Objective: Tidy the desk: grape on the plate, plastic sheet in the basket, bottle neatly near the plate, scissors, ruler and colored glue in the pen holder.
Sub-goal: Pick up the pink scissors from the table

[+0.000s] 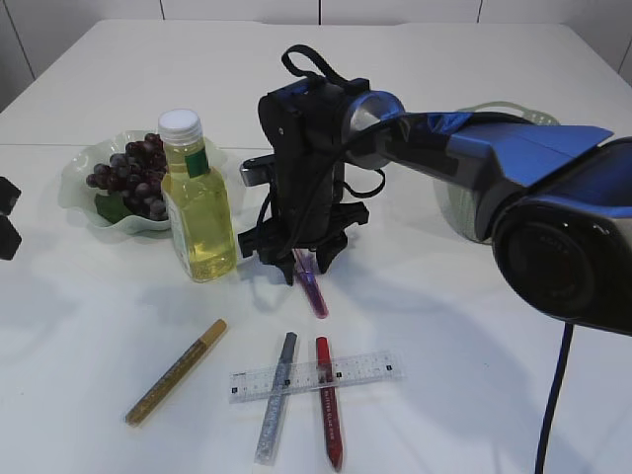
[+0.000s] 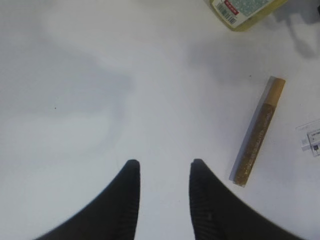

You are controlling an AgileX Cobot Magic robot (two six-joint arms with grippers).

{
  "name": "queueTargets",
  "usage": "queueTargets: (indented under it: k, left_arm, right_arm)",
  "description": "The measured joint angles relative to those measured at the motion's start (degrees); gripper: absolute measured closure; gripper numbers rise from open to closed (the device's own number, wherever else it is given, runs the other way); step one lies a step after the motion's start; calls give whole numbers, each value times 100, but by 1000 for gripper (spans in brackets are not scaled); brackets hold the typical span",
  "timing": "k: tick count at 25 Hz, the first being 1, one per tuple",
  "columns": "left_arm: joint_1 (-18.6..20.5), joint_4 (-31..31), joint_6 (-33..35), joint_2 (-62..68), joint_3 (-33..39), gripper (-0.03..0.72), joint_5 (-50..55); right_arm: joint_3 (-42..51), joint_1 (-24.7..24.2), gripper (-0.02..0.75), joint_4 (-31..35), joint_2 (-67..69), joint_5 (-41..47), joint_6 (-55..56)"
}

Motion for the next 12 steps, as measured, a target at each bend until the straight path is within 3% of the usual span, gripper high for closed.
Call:
queueTargets:
  k: [8,12]
  left_arm:
    - [0,0,0,0,0,445,0]
    - [0,0,0,0,0,446,0]
  right_arm:
    - [-10,0,518,0,0,-10,-216]
    - [-10,0,542,0,8,-10,-251]
